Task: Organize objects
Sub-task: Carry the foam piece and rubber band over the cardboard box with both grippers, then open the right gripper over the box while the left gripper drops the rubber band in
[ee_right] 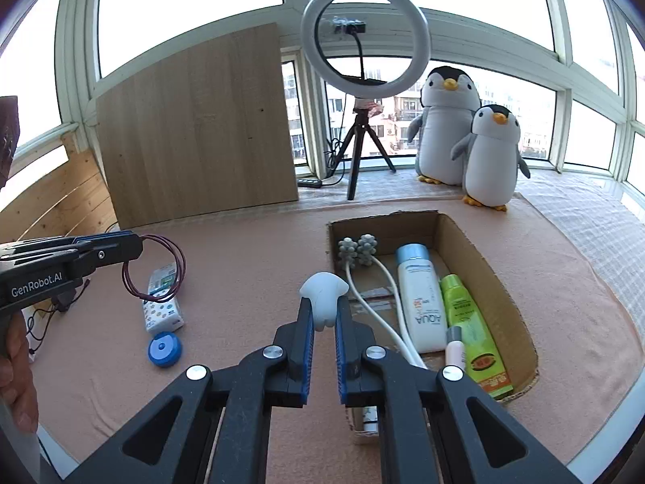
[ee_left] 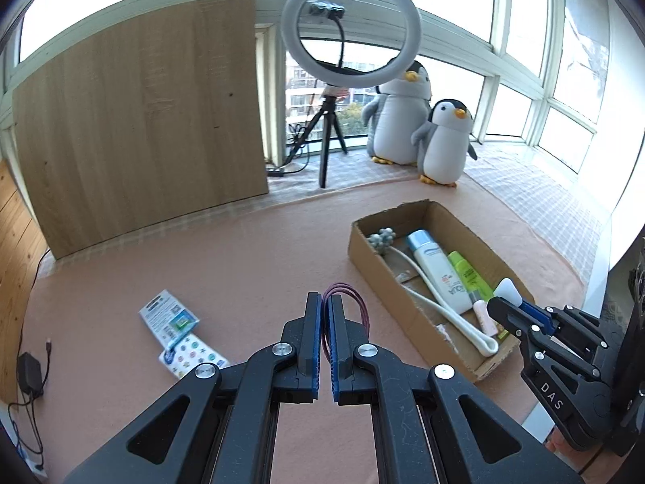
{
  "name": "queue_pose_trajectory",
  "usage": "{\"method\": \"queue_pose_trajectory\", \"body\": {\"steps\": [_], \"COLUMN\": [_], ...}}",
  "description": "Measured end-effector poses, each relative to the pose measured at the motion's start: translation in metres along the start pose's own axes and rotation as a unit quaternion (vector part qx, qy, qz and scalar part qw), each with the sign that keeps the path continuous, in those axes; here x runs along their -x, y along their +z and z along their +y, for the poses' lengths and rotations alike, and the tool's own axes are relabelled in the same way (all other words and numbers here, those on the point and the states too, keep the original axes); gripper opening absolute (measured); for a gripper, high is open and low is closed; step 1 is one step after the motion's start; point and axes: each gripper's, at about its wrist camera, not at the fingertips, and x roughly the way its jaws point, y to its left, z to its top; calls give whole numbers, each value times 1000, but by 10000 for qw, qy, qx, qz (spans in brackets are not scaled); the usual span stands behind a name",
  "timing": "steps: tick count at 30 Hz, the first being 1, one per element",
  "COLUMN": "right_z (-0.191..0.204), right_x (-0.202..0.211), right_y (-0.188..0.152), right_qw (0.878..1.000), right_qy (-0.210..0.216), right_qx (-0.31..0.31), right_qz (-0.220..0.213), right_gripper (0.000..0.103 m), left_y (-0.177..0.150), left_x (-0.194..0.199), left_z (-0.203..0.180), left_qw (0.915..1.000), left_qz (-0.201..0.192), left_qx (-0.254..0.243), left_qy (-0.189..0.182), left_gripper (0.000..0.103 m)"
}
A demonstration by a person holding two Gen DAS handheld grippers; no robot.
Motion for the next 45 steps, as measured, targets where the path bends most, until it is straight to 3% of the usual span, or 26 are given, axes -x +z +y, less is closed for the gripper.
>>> {"method": "queue_pose_trajectory", "body": {"steps": [11, 33, 35, 37, 39, 45], "right_z": [-61, -97, -98, -98, -97, -90], "right_x": [5, -21, -23, -22, -20, -20], "right_y": [-3, 3, 2, 1, 1, 5], "right_qw": [9977, 9970, 9969, 9967, 9966, 9969], "right_qy": [-503, -493, -527, -583, -598, -612], "right_qx": [-458, -553, -522, -519, -505, -436], "right_qz": [-4, 208, 277, 244, 247, 218], "right_gripper": [9, 9, 13, 28, 31, 31], "left_y": [32, 50, 49, 47, 46, 40], "left_x": [-43, -101, -105, -105, -100, -94], "left_z": [-76, -123, -124, -123, -119, -92], "left_qw": [9970, 9931, 9931, 9940, 9953, 9972], "left_qz": [54, 367, 428, 377, 197, 233], "left_qx": [-530, -635, -653, -627, -608, -483], "left_qy": [-569, -915, -880, -810, -726, -522], "left_gripper": [3, 4, 20, 67, 75, 76]}}
